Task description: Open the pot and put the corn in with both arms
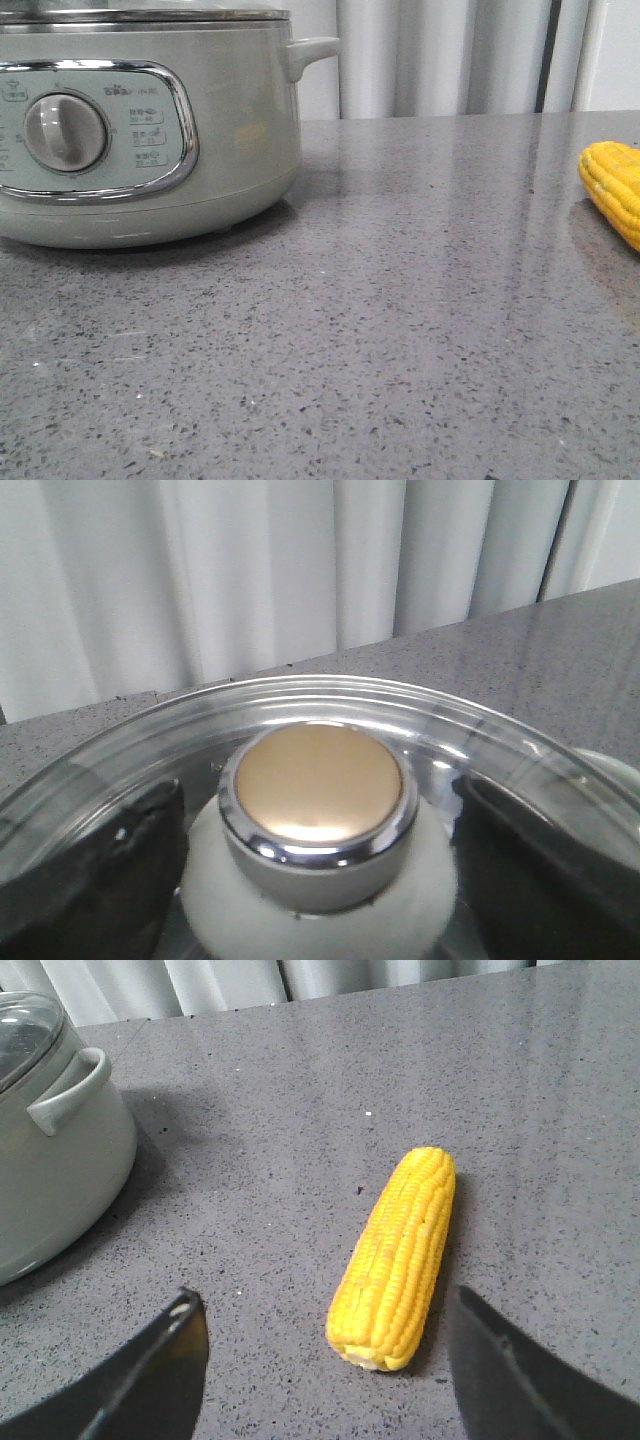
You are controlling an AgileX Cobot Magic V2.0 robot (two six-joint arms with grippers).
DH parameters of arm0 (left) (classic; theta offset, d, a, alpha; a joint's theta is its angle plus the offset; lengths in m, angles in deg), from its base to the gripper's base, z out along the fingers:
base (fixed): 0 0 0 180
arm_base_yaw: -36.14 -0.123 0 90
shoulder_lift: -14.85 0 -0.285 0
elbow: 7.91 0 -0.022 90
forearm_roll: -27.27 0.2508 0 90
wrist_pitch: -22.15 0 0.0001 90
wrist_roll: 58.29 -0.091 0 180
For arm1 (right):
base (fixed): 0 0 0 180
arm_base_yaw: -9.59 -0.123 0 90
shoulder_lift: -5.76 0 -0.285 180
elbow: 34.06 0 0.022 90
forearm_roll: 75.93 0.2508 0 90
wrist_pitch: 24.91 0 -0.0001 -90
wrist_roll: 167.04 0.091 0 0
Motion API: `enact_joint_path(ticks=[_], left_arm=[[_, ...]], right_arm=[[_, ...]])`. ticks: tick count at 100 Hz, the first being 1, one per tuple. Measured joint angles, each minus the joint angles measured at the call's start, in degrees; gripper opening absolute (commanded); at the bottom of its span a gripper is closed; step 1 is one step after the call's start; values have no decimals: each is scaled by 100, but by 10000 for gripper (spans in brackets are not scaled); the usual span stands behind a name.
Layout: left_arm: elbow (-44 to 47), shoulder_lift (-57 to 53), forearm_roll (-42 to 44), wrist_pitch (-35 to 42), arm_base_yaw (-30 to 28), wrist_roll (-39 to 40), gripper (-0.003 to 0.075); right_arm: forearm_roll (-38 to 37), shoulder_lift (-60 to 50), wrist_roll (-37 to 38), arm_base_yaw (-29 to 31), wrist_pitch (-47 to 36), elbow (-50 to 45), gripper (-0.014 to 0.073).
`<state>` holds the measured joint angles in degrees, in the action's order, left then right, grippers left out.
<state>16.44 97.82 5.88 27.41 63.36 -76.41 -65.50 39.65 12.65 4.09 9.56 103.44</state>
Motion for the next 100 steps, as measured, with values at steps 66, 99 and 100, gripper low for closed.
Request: enact_joint_path(ticks=[66,99,100], left_arm=[[-61,140,-404,246,23,-86,97],[-606,-52,-536,-167,27,-64,97],[-619,-69,-536,-179,27,-61,97]], right_arm=[[-100,40,0,0,-11,0,440],[-100,40,-11,0,-11,0,440],[-100,40,-11,0,-11,0,440]])
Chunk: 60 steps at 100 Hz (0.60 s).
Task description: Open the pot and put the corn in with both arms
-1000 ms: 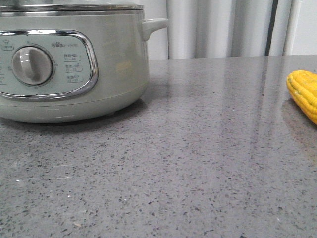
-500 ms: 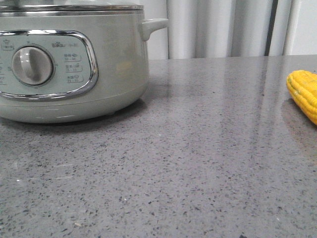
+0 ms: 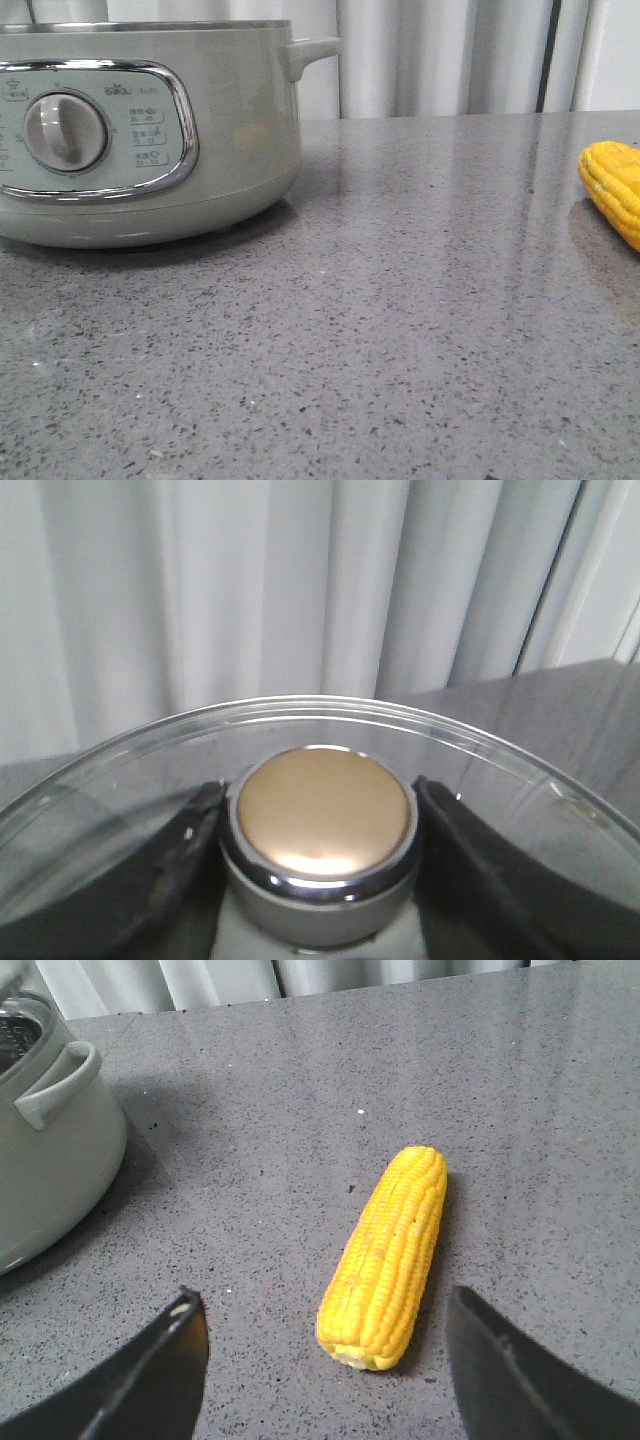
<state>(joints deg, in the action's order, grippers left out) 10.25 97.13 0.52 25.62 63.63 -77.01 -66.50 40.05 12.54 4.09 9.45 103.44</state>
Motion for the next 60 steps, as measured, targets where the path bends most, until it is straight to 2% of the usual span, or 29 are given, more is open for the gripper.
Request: enact_joint_path(ticks=[14,28,49,60], left_arm=[[-194,-436,0,-10,-197,10,97],[-216,-941,0,-73,-857,10,97],[-224,-1434,0,-781,-2596,10,97],[36,-1518,20,-900,-3515,10,97]], right_arm=[[0,0,0,0,0,0,440],[0,0,0,0,0,0,440],[0,0,0,0,0,0,440],[0,0,0,0,0,0,440]])
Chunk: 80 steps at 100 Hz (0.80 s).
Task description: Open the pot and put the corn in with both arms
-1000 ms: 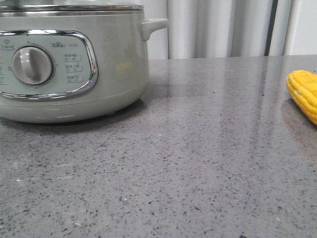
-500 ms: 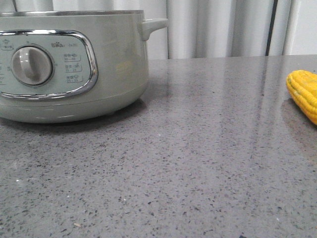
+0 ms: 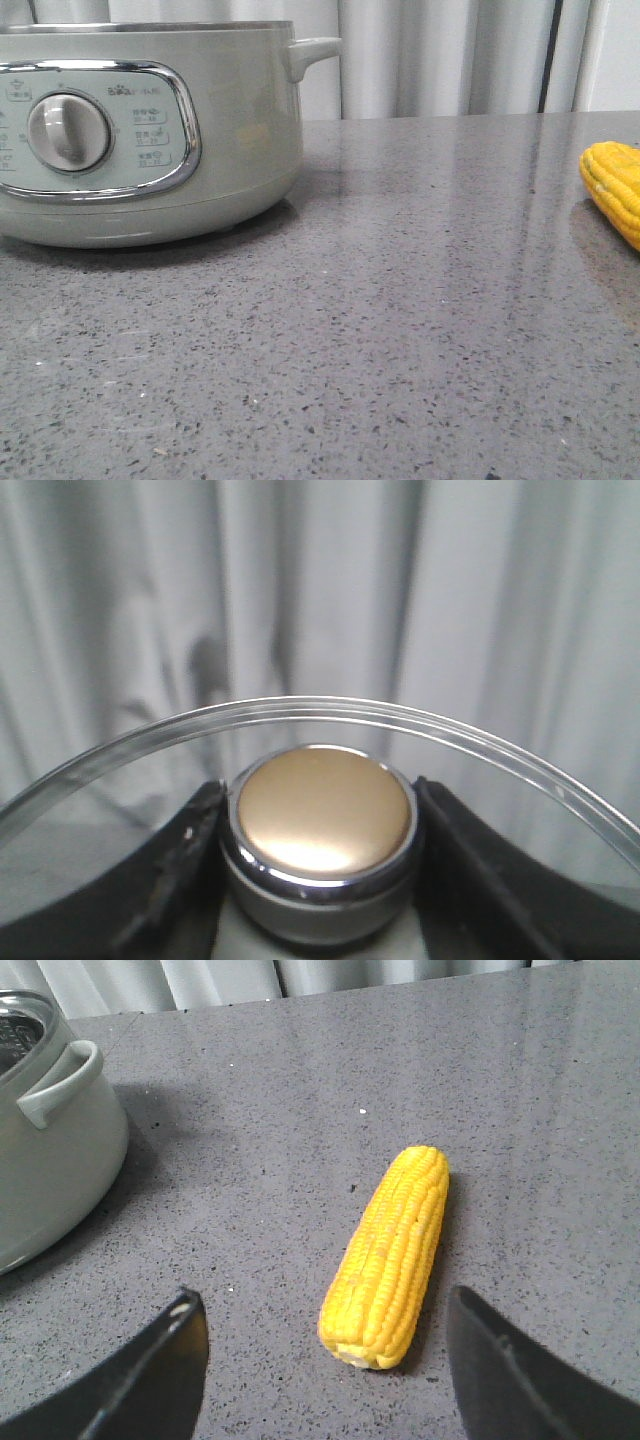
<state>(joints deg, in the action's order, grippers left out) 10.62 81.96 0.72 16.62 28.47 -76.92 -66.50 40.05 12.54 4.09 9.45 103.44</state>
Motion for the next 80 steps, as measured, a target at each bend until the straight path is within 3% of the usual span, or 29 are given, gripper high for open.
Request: enact_joint_path(ticks=[14,46,80], left_arm=[[705,-20,4,295,-541,0,97],[2489,-20,-30,993,-563,0,98],[3349,48,-78,1724,-563,0,102]], right_arm=[[-52,0,0,0,0,0,440],[-111,0,0,-60,0,0,440],[-111,0,0,-60,0,0,440]])
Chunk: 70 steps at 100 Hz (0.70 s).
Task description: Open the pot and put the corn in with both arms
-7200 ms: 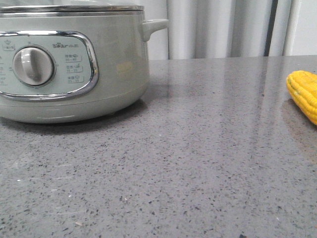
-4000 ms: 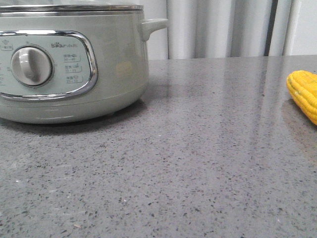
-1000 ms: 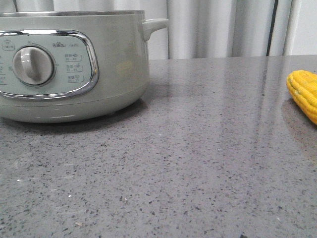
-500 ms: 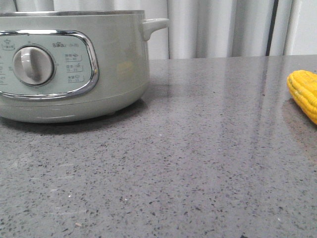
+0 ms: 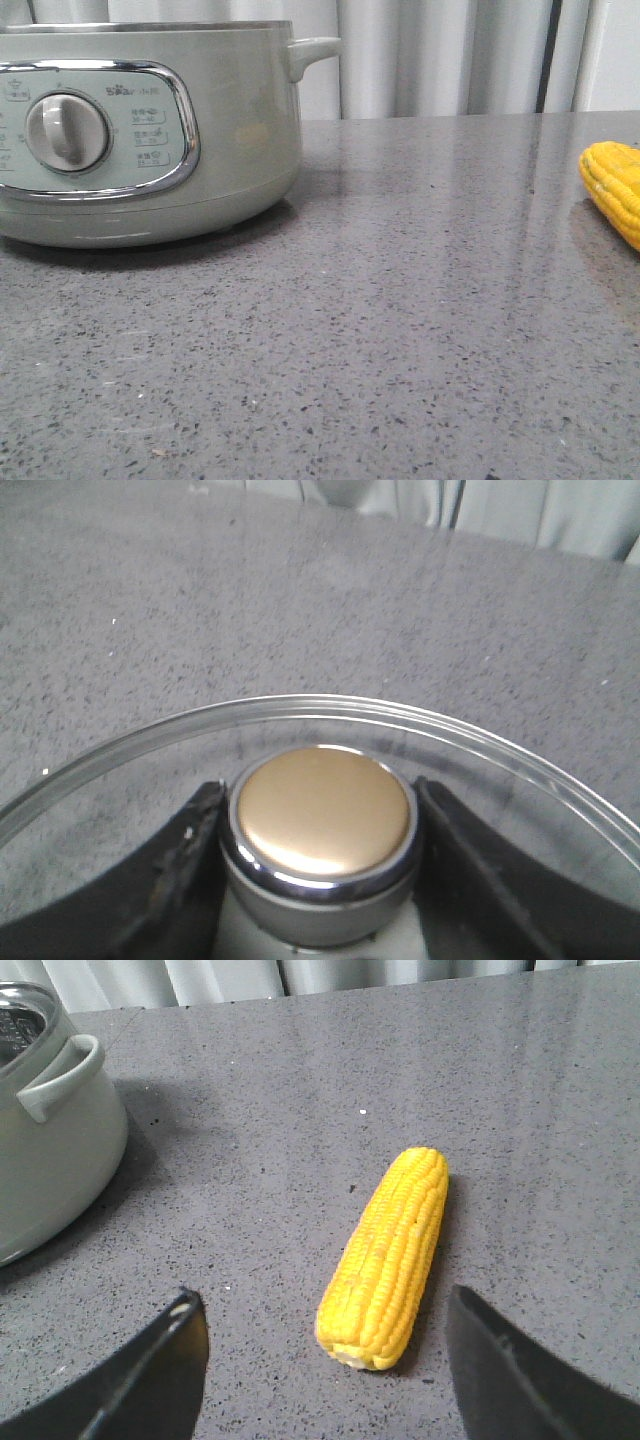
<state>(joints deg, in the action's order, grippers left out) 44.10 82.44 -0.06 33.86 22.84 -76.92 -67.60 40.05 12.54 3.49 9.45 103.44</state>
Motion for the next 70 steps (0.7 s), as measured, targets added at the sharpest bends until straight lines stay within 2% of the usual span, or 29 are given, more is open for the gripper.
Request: enact_joint_path(ticks=[9,24,46,60,70], left_arm=[[90,70,0,78,0,0,134],[115,236,-9,162,0,0,262],[115,527,-9,287,0,0,290],[115,584,-9,233,0,0,419],[104,584,-20,328,0,0,449]], right_arm=[[0,0,0,0,0,0,440],[0,0,0,0,0,0,440],[0,0,0,0,0,0,440],[0,0,0,0,-35,0,440],[0,12,0,0,-170,0,440]])
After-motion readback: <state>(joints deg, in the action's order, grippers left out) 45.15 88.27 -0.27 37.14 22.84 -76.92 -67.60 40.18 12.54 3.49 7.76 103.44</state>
